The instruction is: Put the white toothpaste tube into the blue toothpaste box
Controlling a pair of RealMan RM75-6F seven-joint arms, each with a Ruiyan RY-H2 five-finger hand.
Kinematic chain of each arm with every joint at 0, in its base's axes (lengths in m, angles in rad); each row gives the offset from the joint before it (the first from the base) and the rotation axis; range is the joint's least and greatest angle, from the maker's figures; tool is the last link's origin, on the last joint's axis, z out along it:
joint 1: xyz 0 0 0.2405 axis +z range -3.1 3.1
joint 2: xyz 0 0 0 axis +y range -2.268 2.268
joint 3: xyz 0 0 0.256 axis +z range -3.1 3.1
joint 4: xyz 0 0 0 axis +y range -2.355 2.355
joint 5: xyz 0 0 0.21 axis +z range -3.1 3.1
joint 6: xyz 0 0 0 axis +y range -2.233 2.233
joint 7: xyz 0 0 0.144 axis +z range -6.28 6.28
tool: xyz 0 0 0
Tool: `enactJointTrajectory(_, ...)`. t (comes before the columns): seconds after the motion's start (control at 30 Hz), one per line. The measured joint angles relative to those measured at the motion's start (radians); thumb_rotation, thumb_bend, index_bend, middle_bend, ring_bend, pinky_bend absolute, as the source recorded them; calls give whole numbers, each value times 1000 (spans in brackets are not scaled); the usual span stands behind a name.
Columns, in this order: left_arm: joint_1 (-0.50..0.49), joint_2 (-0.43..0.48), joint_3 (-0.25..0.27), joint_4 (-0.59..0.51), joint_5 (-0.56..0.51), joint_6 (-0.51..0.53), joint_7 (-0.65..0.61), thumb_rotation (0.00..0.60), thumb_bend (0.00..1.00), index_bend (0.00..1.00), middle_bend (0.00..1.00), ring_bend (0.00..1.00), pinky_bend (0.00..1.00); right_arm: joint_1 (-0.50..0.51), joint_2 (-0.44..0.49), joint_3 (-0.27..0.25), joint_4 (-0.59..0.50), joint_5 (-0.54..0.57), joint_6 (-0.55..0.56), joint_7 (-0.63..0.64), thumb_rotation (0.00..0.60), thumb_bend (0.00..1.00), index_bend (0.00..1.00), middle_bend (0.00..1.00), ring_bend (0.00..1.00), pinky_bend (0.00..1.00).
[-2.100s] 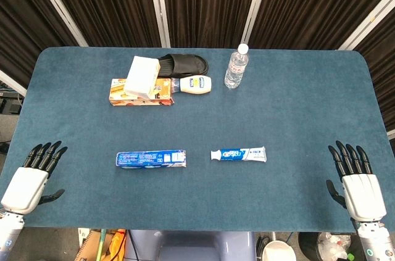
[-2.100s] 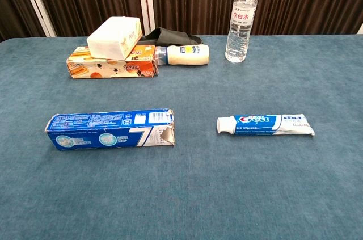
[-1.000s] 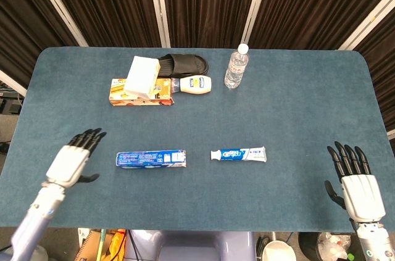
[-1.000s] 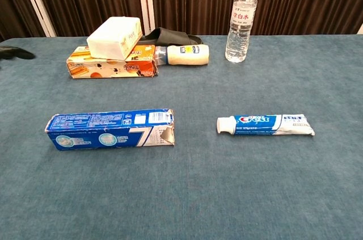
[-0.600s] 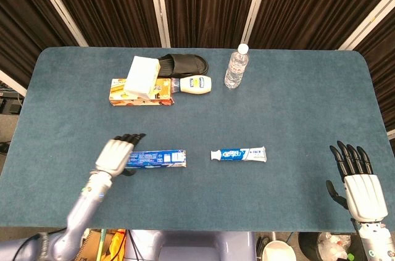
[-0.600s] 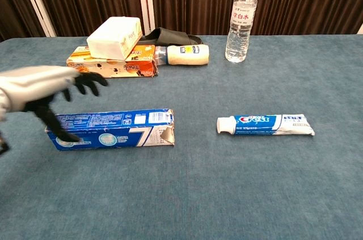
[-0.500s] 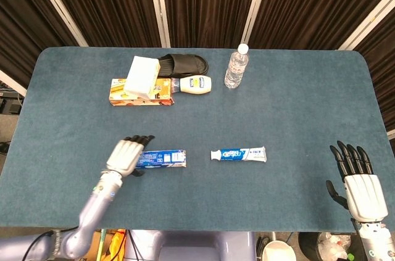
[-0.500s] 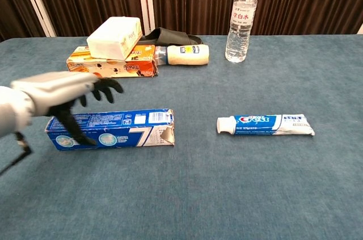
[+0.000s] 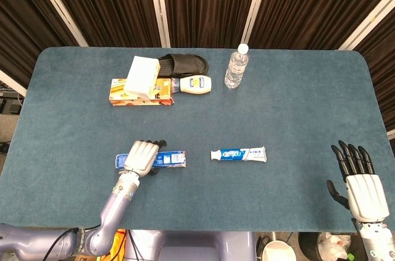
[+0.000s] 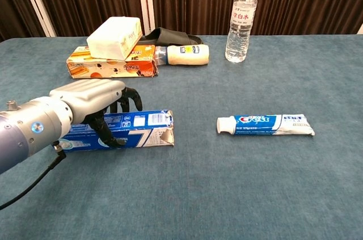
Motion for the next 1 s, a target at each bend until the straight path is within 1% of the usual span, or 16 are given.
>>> enactJointTrajectory(0.1, -2, 0, 6, 0, -5, 3, -6, 600, 370, 376, 541, 528, 574, 0, -1, 0, -1, 0, 0, -4, 600, 365, 0, 0, 0, 0)
enactJointTrajectory(0.13, -3, 0, 7, 0, -8, 4, -7, 600, 377, 382, 546, 532, 579, 0, -1, 0, -2, 1, -1, -4, 600, 365, 0, 0, 0, 0)
enactJointTrajectory(0.33, -9, 5, 10, -10, -11, 9, -19, 600, 387, 385, 548, 534, 581, 0, 0, 1, -3, 4, -2, -7, 600, 365, 0, 0, 0, 0)
enactJointTrajectory(0.47, -7, 24, 9, -33, 20, 15, -48, 600, 388, 385, 545, 533, 580, 0, 1, 4, -6, 10, -4, -7, 600, 365, 0, 0, 0, 0)
enactJointTrajectory(0.57, -2, 56, 12, -55, 69, 22, -78, 600, 387, 386, 544, 533, 579, 3, 4, 13, -9, 21, -7, -6, 600, 365, 0, 0, 0, 0)
enactJointTrajectory(0.77, 15, 167, 27, -81, 227, 44, -149, 600, 387, 389, 542, 533, 567, 42, 19, 48, -25, 48, -52, -20, 600, 365, 0, 15, 0, 0)
enactJointTrajectory(0.83, 20, 211, 35, -74, 295, 57, -165, 600, 387, 389, 542, 533, 565, 71, 23, 63, -36, 55, -85, -40, 600, 364, 1, 51, 0, 0)
enactJointTrajectory(0.93, 26, 276, 45, -39, 397, 81, -196, 600, 387, 390, 542, 533, 560, 119, 21, 89, -60, 74, -147, -87, 600, 364, 6, 66, 0, 0)
enactJointTrajectory(1.0, 28, 307, 47, -14, 443, 97, -220, 600, 387, 390, 541, 533, 557, 154, 17, 105, -83, 94, -198, -127, 600, 365, 20, 73, 0, 0)
